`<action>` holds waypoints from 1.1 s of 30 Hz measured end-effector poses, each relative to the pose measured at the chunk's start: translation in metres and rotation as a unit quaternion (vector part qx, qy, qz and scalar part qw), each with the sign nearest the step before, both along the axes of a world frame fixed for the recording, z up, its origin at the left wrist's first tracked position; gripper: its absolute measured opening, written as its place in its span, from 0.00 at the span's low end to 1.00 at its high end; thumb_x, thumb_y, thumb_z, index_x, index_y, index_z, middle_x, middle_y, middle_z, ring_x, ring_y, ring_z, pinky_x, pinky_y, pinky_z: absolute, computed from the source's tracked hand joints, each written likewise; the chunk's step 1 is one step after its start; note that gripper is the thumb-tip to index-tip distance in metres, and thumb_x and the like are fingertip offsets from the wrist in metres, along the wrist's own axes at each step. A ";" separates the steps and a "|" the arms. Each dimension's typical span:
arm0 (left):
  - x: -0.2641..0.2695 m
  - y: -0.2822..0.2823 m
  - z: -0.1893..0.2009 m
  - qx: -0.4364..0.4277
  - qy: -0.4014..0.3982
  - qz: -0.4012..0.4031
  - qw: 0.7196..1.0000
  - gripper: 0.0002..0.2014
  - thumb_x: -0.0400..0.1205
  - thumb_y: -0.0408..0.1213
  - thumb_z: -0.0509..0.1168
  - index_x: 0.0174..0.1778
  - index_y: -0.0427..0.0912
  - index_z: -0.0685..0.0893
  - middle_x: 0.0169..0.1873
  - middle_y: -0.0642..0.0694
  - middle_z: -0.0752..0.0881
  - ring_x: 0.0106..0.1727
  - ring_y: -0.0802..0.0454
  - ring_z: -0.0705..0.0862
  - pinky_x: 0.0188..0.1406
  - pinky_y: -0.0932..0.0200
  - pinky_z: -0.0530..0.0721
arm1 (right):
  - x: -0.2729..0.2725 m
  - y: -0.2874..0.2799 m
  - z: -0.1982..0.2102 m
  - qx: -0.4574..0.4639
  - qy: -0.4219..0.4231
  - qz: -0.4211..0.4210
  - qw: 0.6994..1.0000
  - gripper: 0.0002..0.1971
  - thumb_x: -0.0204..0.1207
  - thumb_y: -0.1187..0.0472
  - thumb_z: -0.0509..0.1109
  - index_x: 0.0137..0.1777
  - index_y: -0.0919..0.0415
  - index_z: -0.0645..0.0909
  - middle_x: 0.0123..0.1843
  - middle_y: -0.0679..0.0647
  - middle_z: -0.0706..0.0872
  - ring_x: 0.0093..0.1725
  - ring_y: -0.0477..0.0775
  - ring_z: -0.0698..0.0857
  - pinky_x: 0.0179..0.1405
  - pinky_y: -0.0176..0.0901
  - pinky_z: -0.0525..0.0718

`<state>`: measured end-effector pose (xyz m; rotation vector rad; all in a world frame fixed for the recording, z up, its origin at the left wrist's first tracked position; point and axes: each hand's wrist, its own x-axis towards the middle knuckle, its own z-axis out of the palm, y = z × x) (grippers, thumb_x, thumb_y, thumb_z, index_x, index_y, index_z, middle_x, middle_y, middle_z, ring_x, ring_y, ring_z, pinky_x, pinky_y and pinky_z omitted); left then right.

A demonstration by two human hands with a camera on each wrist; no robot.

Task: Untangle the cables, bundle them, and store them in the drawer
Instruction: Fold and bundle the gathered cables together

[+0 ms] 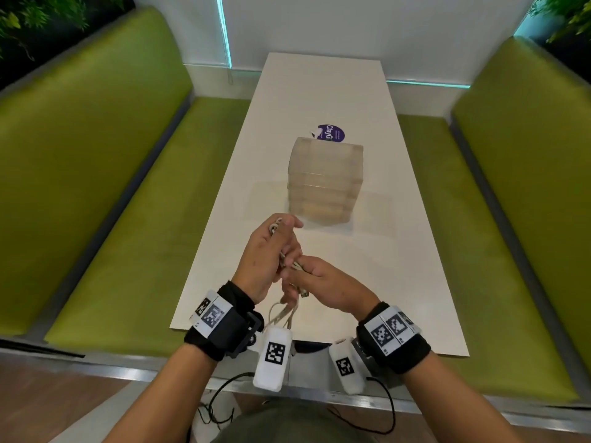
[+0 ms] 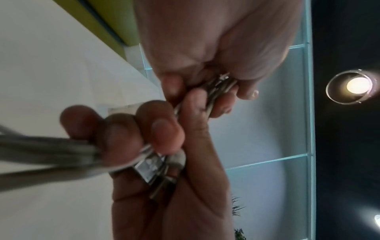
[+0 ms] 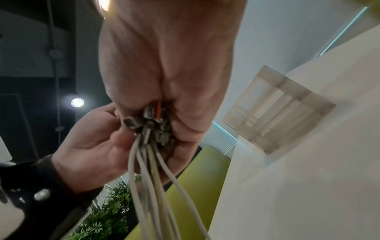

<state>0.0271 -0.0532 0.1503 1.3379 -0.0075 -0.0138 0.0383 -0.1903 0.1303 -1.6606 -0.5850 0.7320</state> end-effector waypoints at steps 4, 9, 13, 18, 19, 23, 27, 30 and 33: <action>0.000 -0.001 0.001 -0.025 0.017 -0.004 1.000 0.17 0.84 0.49 0.57 0.35 0.42 0.70 0.17 0.52 0.63 0.18 0.55 0.64 0.28 0.56 0.72 | -0.005 0.003 -0.005 0.055 0.041 0.008 0.998 0.17 0.80 0.40 0.61 0.40 0.50 0.80 0.27 0.45 0.78 0.34 0.59 0.82 0.45 0.46 0.84; -0.003 -0.007 0.007 -0.033 0.044 -0.004 0.998 0.22 0.79 0.57 0.55 0.31 0.41 0.68 0.17 0.53 0.60 0.16 0.55 0.57 0.31 0.60 0.79 | -0.009 0.001 -0.008 0.034 0.025 0.011 0.999 0.23 0.82 0.46 0.59 0.32 0.61 0.74 0.24 0.46 0.77 0.32 0.55 0.82 0.38 0.31 0.80; -0.003 -0.011 0.010 -0.021 0.062 0.002 0.998 0.24 0.79 0.59 0.56 0.27 0.42 0.68 0.17 0.50 0.59 0.15 0.54 0.58 0.33 0.61 0.82 | -0.013 -0.002 -0.009 0.027 0.016 0.000 1.000 0.19 0.84 0.55 0.56 0.31 0.61 0.73 0.26 0.52 0.78 0.35 0.58 0.83 0.39 0.28 0.79; 0.001 -0.016 0.009 0.023 0.038 0.034 0.998 0.24 0.86 0.49 0.55 0.25 0.41 0.67 0.15 0.50 0.60 0.17 0.51 0.67 0.48 0.58 0.85 | -0.017 0.000 -0.009 0.057 0.036 -0.015 0.998 0.15 0.85 0.56 0.57 0.39 0.61 0.78 0.33 0.51 0.85 0.38 0.57 0.84 0.46 0.42 0.83; 0.001 -0.015 0.008 0.023 0.035 0.035 0.998 0.25 0.87 0.49 0.55 0.25 0.41 0.67 0.15 0.50 0.60 0.17 0.51 0.68 0.49 0.57 0.85 | -0.018 0.001 -0.009 0.056 0.035 -0.024 0.997 0.16 0.84 0.55 0.57 0.38 0.61 0.76 0.30 0.49 0.84 0.36 0.57 0.84 0.44 0.41 0.83; 0.001 -0.017 0.009 0.027 0.021 0.029 0.999 0.25 0.87 0.49 0.55 0.25 0.41 0.67 0.15 0.49 0.60 0.16 0.51 0.66 0.50 0.54 0.85 | -0.021 0.001 -0.008 0.047 0.029 -0.052 0.997 0.18 0.84 0.56 0.57 0.32 0.58 0.70 0.22 0.44 0.77 0.29 0.52 0.81 0.37 0.35 0.81; 0.003 -0.013 0.007 0.031 0.005 -0.011 0.999 0.27 0.79 0.62 0.56 0.35 0.38 0.75 0.18 0.45 0.73 0.24 0.49 0.81 0.57 0.41 0.85 | -0.020 -0.002 -0.005 0.065 0.031 -0.071 0.995 0.18 0.85 0.57 0.56 0.32 0.59 0.70 0.23 0.45 0.75 0.30 0.58 0.77 0.37 0.35 0.82; 0.002 -0.002 -0.010 0.040 0.001 -0.085 0.996 0.43 0.65 0.76 0.59 0.61 0.41 0.74 0.45 0.42 0.88 0.47 0.44 0.89 0.41 0.51 0.88 | -0.016 -0.007 -0.004 0.104 0.034 -0.107 0.988 0.17 0.84 0.55 0.57 0.35 0.58 0.76 0.24 0.48 0.76 0.28 0.56 0.76 0.39 0.40 0.84; -0.010 -0.003 -0.031 0.084 0.028 -0.144 0.986 0.48 0.60 0.77 0.65 0.68 0.47 0.70 0.44 0.52 0.88 0.41 0.55 0.87 0.43 0.59 0.81 | -0.008 -0.013 0.002 0.155 0.034 -0.153 0.975 0.22 0.80 0.46 0.60 0.42 0.68 0.77 0.29 0.52 0.78 0.32 0.56 0.79 0.37 0.44 0.83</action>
